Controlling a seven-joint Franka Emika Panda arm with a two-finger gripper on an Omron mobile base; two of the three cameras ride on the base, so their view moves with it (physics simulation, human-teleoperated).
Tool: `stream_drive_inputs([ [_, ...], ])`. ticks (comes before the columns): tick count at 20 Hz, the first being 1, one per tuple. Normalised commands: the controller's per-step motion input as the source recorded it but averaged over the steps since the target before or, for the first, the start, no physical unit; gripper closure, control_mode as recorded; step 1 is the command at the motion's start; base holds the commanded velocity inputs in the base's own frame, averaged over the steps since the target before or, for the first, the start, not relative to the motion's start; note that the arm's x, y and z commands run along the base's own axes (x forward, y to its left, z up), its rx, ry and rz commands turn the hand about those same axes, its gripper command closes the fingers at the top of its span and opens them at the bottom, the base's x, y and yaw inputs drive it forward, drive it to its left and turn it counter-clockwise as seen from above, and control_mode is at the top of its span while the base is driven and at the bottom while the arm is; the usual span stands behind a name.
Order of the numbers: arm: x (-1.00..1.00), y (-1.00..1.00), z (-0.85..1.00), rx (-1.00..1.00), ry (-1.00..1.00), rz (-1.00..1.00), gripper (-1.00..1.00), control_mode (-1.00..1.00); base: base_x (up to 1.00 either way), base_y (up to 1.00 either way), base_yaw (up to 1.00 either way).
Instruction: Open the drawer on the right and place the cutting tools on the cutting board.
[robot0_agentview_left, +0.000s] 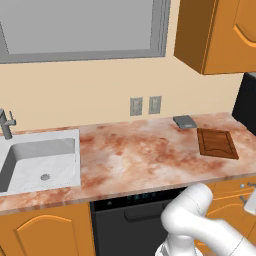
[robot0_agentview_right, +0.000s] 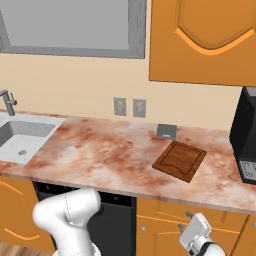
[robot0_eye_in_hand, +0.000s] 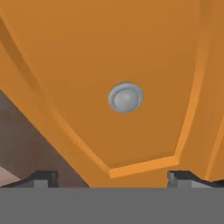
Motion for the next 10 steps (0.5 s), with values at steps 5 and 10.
stream_drive_inputs([
  [5,0.27,-0.26,-0.19,0.08,0.00,0.00,-1.00,-1.00,0.00,0.00,0.00],
  [10,0.23,-0.23,-0.20,0.07,0.00,0.00,-1.00,-1.00,0.00,0.00,0.00],
])
